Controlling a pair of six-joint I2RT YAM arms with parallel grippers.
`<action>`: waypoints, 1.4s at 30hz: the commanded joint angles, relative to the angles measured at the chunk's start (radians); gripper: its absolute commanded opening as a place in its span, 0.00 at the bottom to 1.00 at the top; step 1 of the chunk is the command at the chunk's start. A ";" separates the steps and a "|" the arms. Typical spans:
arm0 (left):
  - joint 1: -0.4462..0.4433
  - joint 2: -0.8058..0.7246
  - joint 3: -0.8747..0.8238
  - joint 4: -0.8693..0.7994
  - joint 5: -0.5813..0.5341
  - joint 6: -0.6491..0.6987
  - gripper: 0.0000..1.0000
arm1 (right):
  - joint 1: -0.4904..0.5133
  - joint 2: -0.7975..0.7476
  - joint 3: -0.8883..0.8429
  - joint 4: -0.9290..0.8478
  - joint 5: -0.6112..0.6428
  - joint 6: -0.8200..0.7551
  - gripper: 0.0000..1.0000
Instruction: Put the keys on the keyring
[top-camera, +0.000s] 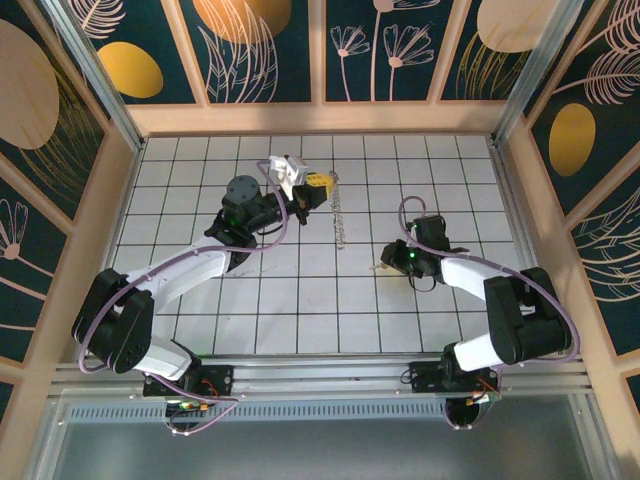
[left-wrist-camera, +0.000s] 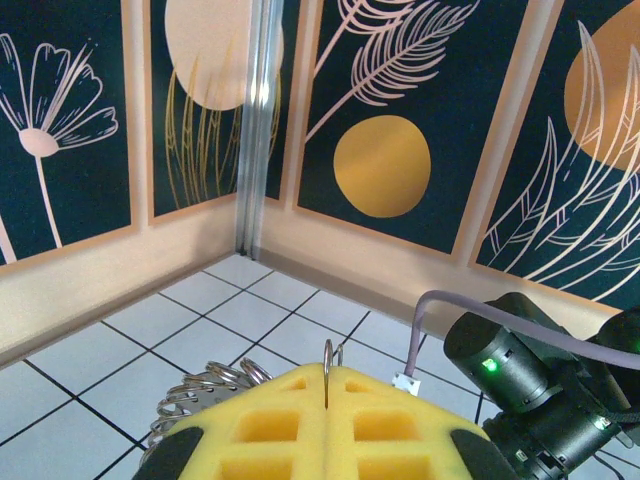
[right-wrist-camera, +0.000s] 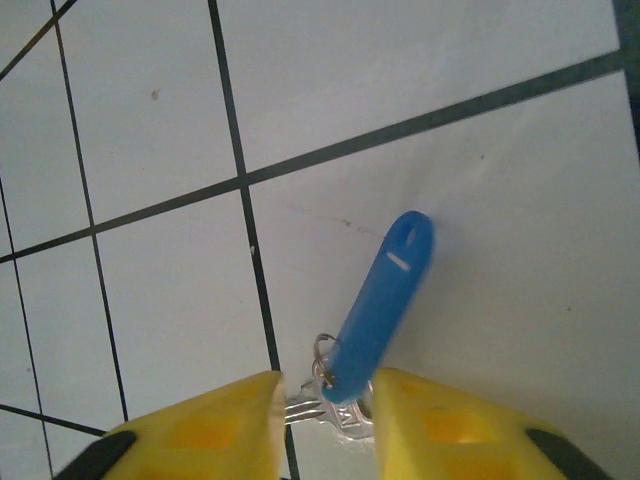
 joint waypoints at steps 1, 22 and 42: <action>-0.004 -0.015 0.019 0.057 0.011 -0.014 0.00 | -0.009 -0.047 0.015 0.001 0.018 0.002 0.33; -0.005 -0.002 0.018 0.074 0.013 -0.023 0.00 | 0.041 -0.110 0.033 -0.170 0.144 0.069 0.33; -0.005 -0.010 0.011 0.072 0.015 -0.017 0.00 | 0.059 0.002 0.070 -0.110 0.146 0.055 0.21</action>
